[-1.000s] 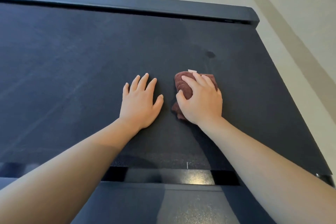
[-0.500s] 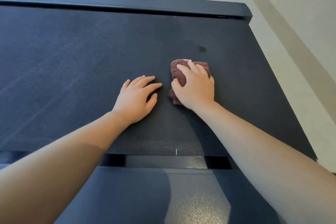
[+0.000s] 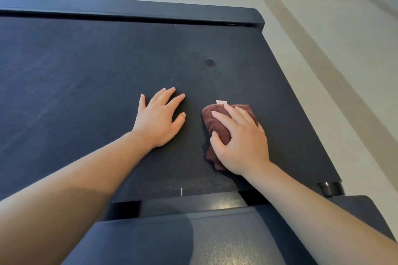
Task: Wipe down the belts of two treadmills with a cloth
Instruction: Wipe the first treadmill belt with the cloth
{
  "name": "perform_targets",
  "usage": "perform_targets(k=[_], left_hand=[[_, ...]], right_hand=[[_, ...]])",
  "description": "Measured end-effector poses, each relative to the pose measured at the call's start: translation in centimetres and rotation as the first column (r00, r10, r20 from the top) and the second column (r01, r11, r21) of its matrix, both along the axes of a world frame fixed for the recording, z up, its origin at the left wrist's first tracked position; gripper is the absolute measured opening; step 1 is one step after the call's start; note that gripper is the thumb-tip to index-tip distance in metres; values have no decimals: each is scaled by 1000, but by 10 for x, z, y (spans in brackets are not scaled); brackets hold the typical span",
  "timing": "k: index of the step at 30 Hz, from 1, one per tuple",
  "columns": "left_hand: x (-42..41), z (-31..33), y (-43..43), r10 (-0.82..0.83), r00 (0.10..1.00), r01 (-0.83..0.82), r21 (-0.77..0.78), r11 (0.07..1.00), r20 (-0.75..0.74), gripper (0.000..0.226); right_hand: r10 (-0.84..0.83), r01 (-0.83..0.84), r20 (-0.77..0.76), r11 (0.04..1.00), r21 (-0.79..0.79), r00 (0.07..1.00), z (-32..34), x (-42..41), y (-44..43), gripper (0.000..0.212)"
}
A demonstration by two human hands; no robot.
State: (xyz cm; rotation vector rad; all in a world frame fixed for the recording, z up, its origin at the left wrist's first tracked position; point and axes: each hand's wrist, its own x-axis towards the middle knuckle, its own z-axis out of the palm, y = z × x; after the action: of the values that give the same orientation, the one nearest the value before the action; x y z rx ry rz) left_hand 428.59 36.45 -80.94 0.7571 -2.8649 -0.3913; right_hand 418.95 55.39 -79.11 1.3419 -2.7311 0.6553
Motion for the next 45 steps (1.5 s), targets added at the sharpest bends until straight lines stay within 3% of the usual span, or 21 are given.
perform_targets(k=[6,14,19,28,34,38,45], left_hand=[[-9,-5,-3,63,995,-66,-28,997,-78,50],[-10,-8,-8,68,995,-70,-33,997,-77,48],[-8,-4,-6,53,998,-54,-24,998,-36,50],[-42,8,-46,106,993,-109,52,993,50,53],[-94,-2,-85,76,996,-75,-21,997,54,55],[-119,-5,-120,180,984,-180,-31,983,9,58],[-125,-13,-127,212,977,-214,-52,976,-39,63]], right_hand=[[-81,80,-30,996,-41,996,-4,-52,-62,49],[-140,140,15,988,-58,990,-3,-103,-119,43],[-103,103,24,994,25,994,2,-85,-98,45],[-87,87,-6,996,9,996,-4,-46,-49,51],[-87,87,-12,996,-10,996,-6,-95,-117,47],[-89,89,-12,996,-18,996,-7,-146,-176,47],[40,-41,-7,998,-38,999,-6,-201,-283,45]])
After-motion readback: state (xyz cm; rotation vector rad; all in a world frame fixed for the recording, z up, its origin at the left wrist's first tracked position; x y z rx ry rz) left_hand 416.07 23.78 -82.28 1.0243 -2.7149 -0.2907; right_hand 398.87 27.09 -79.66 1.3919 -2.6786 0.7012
